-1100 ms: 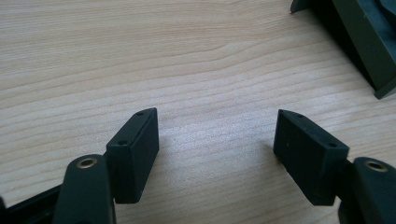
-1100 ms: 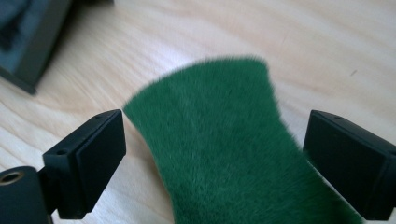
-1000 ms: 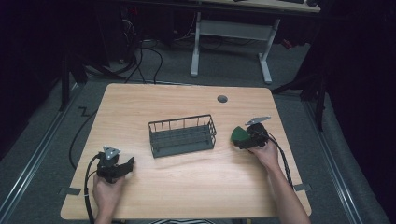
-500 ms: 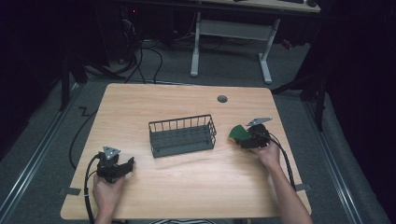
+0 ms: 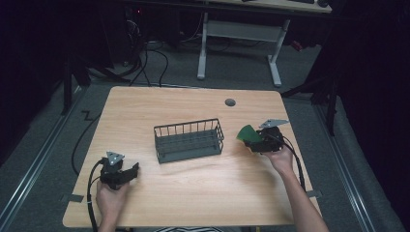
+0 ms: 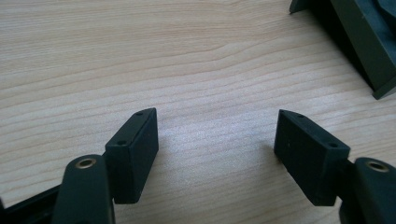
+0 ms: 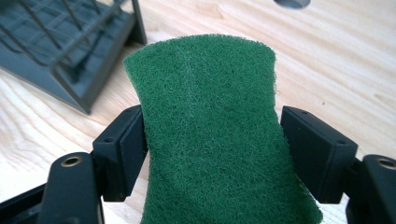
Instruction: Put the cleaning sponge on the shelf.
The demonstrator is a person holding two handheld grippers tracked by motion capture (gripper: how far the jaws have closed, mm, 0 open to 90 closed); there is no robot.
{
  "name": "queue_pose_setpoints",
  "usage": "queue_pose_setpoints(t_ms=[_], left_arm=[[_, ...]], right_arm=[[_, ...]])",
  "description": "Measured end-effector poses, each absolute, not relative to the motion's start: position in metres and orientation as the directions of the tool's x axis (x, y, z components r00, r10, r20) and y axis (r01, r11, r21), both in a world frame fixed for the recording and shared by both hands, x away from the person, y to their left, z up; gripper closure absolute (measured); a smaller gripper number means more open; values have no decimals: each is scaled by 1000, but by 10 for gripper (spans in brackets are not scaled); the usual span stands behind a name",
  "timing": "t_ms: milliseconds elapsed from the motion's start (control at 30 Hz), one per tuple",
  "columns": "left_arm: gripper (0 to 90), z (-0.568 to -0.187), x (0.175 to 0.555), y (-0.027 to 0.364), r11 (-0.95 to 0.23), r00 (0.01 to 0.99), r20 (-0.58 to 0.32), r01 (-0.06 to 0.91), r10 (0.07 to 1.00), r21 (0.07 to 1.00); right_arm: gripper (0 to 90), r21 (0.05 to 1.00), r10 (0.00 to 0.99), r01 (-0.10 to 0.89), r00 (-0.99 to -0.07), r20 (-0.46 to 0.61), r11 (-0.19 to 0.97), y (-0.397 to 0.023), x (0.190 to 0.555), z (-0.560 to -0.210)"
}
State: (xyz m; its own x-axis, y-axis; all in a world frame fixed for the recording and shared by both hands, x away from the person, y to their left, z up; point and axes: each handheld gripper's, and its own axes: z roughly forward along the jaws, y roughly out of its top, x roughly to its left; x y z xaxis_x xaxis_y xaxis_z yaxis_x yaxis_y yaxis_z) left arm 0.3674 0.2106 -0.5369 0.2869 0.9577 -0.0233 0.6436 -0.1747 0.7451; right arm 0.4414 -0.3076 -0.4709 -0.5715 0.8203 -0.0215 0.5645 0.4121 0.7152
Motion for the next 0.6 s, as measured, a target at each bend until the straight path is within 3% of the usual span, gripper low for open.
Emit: queue_pose_setpoints(t_ms=[600], left_arm=[[314, -537, 367, 211, -172, 286, -26, 644, 958, 746]], right_arm=[[261, 753, 816, 537, -578, 1, 380, -303, 427, -435]])
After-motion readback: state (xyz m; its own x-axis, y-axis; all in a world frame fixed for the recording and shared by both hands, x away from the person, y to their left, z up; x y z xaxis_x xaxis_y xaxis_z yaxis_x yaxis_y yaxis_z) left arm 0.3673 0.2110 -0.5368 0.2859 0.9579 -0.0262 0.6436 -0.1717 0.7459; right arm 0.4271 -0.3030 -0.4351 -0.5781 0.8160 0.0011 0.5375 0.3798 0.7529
